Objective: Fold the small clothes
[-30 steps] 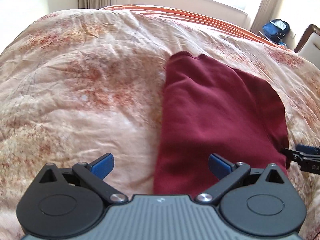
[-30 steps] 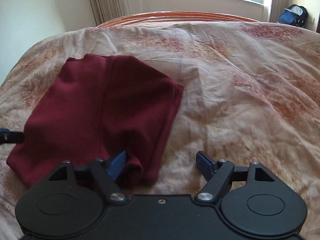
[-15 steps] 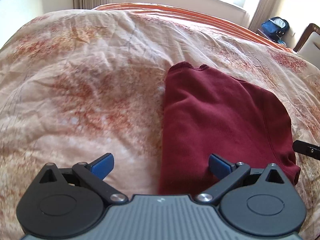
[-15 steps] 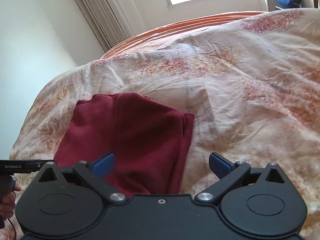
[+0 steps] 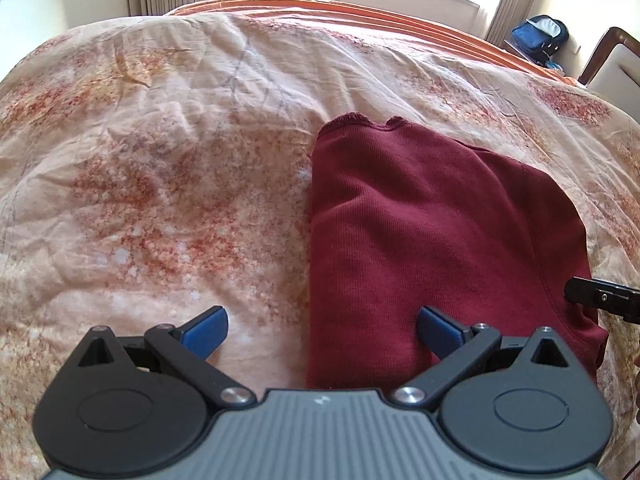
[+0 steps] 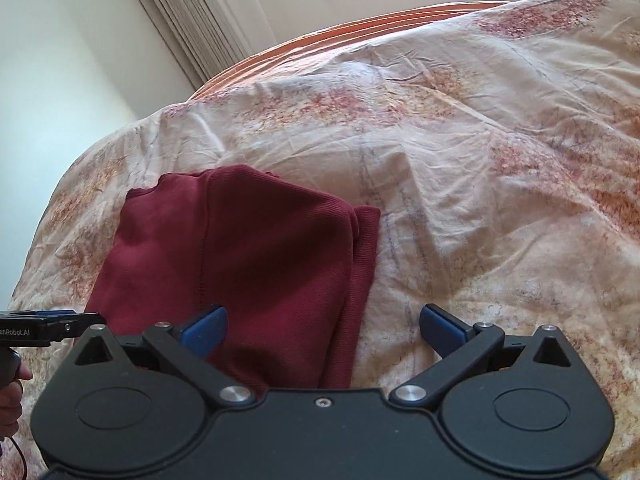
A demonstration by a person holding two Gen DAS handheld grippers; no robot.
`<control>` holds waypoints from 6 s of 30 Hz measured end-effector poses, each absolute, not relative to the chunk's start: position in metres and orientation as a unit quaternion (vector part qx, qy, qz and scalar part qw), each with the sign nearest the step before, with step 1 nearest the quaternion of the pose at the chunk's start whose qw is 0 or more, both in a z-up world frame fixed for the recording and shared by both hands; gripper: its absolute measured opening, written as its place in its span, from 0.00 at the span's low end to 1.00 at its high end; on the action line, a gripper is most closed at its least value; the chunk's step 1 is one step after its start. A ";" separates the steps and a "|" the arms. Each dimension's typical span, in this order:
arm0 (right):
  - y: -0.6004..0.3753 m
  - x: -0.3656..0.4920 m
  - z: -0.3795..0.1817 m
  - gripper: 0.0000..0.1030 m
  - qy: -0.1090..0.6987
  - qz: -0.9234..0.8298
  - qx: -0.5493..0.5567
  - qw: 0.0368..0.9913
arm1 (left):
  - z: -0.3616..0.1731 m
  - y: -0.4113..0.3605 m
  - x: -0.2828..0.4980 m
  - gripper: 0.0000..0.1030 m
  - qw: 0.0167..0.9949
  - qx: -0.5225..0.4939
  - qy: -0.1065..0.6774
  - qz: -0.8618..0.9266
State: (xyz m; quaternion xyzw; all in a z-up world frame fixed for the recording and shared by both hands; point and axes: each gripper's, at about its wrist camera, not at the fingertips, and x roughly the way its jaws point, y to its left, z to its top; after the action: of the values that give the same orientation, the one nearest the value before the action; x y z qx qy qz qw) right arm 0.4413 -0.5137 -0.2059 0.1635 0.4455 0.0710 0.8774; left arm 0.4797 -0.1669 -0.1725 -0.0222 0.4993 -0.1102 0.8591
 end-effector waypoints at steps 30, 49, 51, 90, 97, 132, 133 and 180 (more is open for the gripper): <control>-0.504 0.432 -0.207 0.42 0.433 0.040 0.219 0.874 | -0.177 -0.161 0.497 0.80 0.813 -0.104 0.552 -0.153; -0.491 0.426 -0.199 0.24 0.428 -0.029 0.236 0.872 | -0.168 -0.159 0.496 0.49 0.800 -0.125 0.570 -0.137; -0.490 0.424 -0.194 0.20 0.428 -0.036 0.242 0.870 | -0.164 -0.160 0.497 0.41 0.802 -0.122 0.570 -0.134; -0.248 0.417 -0.108 0.15 0.418 0.055 0.219 0.880 | -0.075 0.038 0.453 0.28 0.852 -0.063 0.507 -0.116; -0.243 0.413 -0.138 0.21 0.449 0.019 0.196 0.871 | -0.116 0.066 0.449 0.33 0.836 -0.095 0.532 -0.100; -0.217 0.278 0.005 0.99 0.275 0.042 0.105 0.955 | 0.001 0.066 0.311 0.99 0.911 -0.051 0.408 0.021; -0.219 0.272 0.008 0.99 0.273 0.047 0.106 0.955 | 0.004 0.065 0.303 0.99 0.913 -0.052 0.403 0.023; -0.204 0.051 0.015 1.00 0.283 0.038 0.083 0.955 | -0.002 0.098 0.080 1.00 0.926 -0.007 0.376 0.025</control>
State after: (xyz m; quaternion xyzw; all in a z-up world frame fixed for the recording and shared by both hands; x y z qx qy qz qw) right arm 0.0513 -0.2036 0.0152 0.0831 0.2829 0.0384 0.9548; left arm 0.0801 0.0985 -0.0023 -0.0066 0.3756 0.0247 0.9264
